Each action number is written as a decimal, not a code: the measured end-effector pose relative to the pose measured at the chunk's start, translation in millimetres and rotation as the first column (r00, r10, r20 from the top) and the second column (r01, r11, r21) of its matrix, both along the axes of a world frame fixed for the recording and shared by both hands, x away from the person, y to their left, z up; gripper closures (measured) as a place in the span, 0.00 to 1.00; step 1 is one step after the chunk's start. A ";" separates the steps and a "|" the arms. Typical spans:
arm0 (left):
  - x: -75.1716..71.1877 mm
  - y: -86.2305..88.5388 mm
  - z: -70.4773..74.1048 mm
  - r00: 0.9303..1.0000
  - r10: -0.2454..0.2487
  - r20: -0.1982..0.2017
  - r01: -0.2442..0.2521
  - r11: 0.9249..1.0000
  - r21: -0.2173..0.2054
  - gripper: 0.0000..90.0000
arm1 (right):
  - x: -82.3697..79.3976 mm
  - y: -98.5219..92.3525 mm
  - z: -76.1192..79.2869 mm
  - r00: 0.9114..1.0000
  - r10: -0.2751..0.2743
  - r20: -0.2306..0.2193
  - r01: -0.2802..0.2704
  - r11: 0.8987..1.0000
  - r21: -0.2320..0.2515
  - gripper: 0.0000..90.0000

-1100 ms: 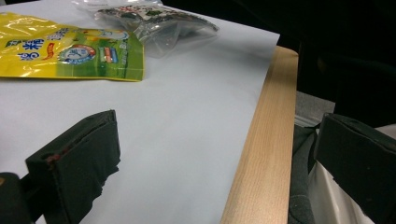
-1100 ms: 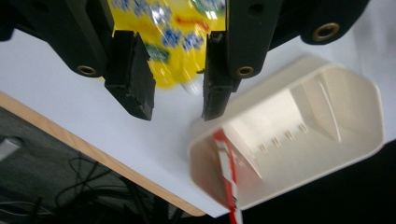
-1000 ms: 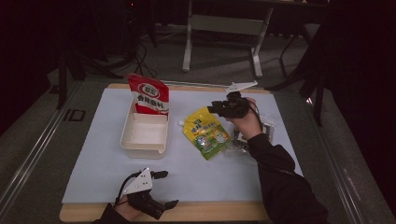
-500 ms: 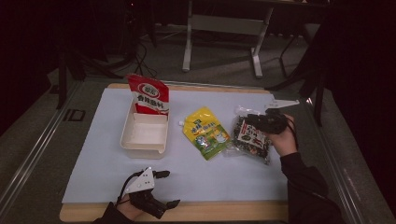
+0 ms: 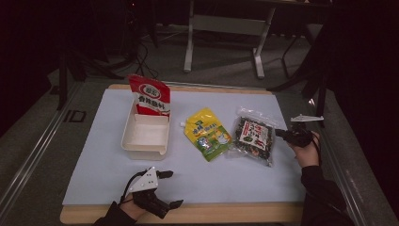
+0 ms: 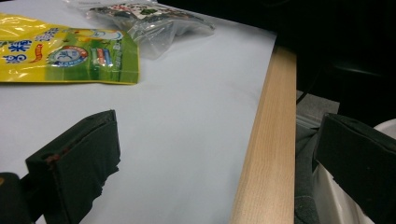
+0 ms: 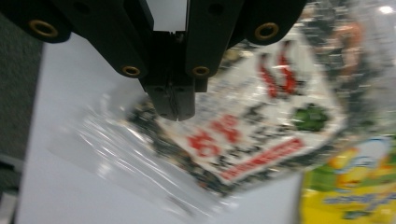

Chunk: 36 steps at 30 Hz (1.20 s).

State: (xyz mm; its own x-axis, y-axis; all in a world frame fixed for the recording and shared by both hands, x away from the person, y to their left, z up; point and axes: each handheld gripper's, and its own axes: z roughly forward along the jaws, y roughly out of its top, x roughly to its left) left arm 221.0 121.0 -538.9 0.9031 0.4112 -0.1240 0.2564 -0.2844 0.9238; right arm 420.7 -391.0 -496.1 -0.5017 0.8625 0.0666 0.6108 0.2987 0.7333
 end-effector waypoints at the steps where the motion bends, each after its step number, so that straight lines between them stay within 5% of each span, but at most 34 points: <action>1: 0.3 -0.3 -0.2 1.000 -0.002 0.000 0.002 1.000 0.000 0.01 | 2.7 -4.5 -3.4 1.000 -0.026 -0.001 0.026 1.000 -0.006 1.00; 9: 1.4 -1.6 -1.0 1.000 -0.008 -0.008 0.008 1.000 -0.001 0.01 | 23.7 -22.4 -28.4 0.989 -0.144 -0.045 0.143 0.989 -0.020 1.00; 15: 1.2 -1.4 -1.5 1.000 -0.006 -0.010 0.006 1.000 0.003 0.01 | 35.3 -23.8 -37.1 0.984 -0.168 -0.065 0.169 0.986 0.006 1.00; 20: 1.2 -1.2 -1.4 1.000 -0.005 -0.011 0.005 1.000 0.004 0.01 | 41.1 -9.8 -42.3 0.984 -0.154 -0.085 0.151 0.988 -0.037 1.00; 36: 0.9 -1.6 -0.7 1.000 -0.009 -0.008 0.009 1.000 0.005 0.01 | 40.2 37.2 -40.0 0.995 -0.022 -0.102 0.023 1.000 0.010 1.00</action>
